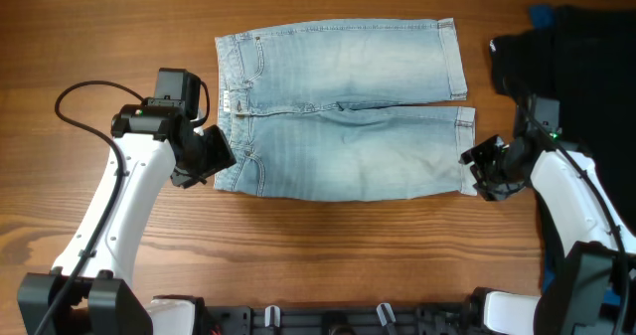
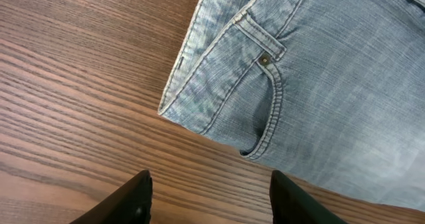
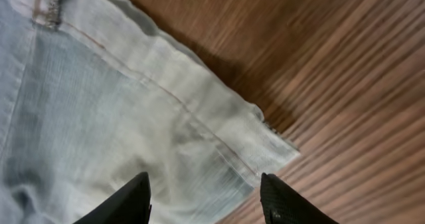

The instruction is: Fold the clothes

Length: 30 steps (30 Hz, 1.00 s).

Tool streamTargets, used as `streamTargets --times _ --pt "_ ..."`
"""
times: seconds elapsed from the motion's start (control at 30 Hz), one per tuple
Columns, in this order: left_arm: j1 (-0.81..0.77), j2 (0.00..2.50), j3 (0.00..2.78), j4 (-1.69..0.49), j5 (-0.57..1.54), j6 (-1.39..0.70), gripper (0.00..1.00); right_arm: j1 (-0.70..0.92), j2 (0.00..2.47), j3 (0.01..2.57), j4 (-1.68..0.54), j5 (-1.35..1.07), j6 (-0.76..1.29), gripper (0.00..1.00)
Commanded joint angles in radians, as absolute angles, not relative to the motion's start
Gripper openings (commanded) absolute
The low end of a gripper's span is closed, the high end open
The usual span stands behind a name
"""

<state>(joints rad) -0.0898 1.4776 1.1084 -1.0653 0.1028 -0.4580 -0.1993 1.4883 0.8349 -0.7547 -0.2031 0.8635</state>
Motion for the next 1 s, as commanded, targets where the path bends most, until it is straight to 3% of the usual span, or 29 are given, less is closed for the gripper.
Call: streamTargets --times 0.0,0.17,0.37,0.63,0.83,0.93,0.97 --pt "-0.094 1.471 1.114 -1.063 0.111 -0.453 0.57 -0.202 1.5 0.741 -0.69 -0.241 0.921 0.55" --pt "-0.094 1.471 1.114 -1.06 0.111 -0.453 0.58 -0.202 1.5 0.673 -0.61 -0.201 0.923 0.62" --pt "-0.094 1.471 1.114 -1.059 0.111 -0.453 0.6 -0.202 1.5 0.638 -0.524 -0.199 0.953 0.61" --pt "-0.094 1.471 1.114 -1.062 0.111 -0.453 0.61 -0.202 1.5 0.638 -0.536 -0.18 0.911 0.14" --pt "-0.094 1.471 1.079 -1.075 0.107 -0.539 0.58 -0.202 1.5 0.638 -0.533 -0.176 0.836 0.11" --pt "-0.094 1.471 0.93 -0.935 0.107 -0.668 0.55 -0.202 1.5 0.638 -0.542 -0.18 0.812 0.13" --pt "-0.094 1.471 0.888 -0.877 0.108 -0.702 0.48 -0.202 1.5 0.638 -0.538 -0.18 0.812 0.13"
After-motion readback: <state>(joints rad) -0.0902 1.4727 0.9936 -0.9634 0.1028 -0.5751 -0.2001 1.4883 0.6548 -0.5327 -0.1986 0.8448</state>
